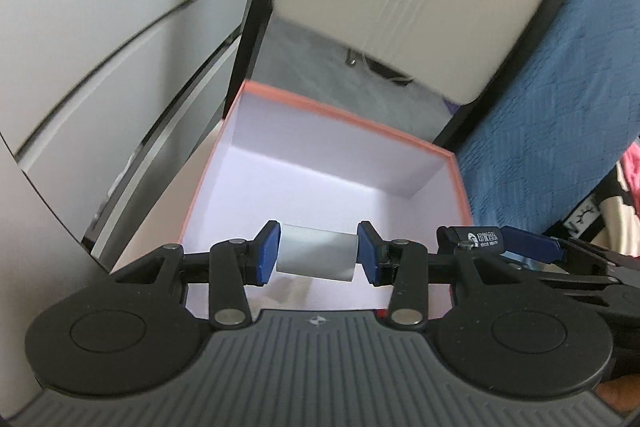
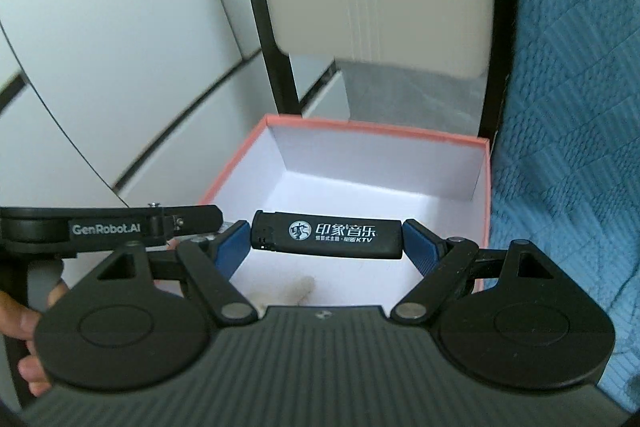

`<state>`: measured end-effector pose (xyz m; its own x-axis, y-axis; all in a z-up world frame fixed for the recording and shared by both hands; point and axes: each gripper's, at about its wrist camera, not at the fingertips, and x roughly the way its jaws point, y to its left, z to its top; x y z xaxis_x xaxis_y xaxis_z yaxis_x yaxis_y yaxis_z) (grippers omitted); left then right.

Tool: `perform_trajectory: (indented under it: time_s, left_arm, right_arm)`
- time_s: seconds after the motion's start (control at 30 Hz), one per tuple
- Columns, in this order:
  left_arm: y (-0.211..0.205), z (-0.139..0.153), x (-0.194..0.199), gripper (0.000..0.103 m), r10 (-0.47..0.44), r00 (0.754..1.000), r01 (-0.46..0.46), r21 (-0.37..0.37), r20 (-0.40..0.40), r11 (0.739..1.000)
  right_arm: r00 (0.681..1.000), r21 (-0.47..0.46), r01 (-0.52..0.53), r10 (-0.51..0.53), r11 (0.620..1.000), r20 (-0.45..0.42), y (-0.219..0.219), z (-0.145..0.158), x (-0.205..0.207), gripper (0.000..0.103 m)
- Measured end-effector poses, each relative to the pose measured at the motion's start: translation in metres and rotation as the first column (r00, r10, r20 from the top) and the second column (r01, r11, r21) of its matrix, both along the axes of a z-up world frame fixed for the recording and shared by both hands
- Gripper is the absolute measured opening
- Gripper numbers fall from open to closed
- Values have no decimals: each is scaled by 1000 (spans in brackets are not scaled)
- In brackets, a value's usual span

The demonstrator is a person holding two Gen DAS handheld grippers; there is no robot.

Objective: Organize rigid objects
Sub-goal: 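Open both grippers to drop the charger and USB stick into the box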

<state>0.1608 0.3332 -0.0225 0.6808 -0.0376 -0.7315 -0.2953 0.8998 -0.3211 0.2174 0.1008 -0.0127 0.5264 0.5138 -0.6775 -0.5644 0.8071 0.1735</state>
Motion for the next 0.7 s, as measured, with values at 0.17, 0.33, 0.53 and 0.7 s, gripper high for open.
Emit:
perform_trajectory:
  time_s: [0.17, 0.33, 0.53, 0.7]
  left_arm:
    - [8, -32, 14, 48, -7, 999, 6, -20, -54, 1000]
    - [13, -59, 23, 48, -15, 996, 12, -35, -92, 999]
    - [13, -76, 30, 48, -21, 993, 15, -55, -118, 998]
    - [7, -70, 30, 58, -24, 993, 18, -49, -114, 999]
  right_arm:
    - [999, -57, -5, 3, 998, -42, 13, -28, 17, 85]
    - [997, -114, 7, -15, 994, -74, 17, -55, 32, 85]
    - [992, -150, 11, -29, 989, -120, 13, -75, 40, 85]
    - [991, -128, -2, -15, 992, -132, 7, -72, 42, 89]
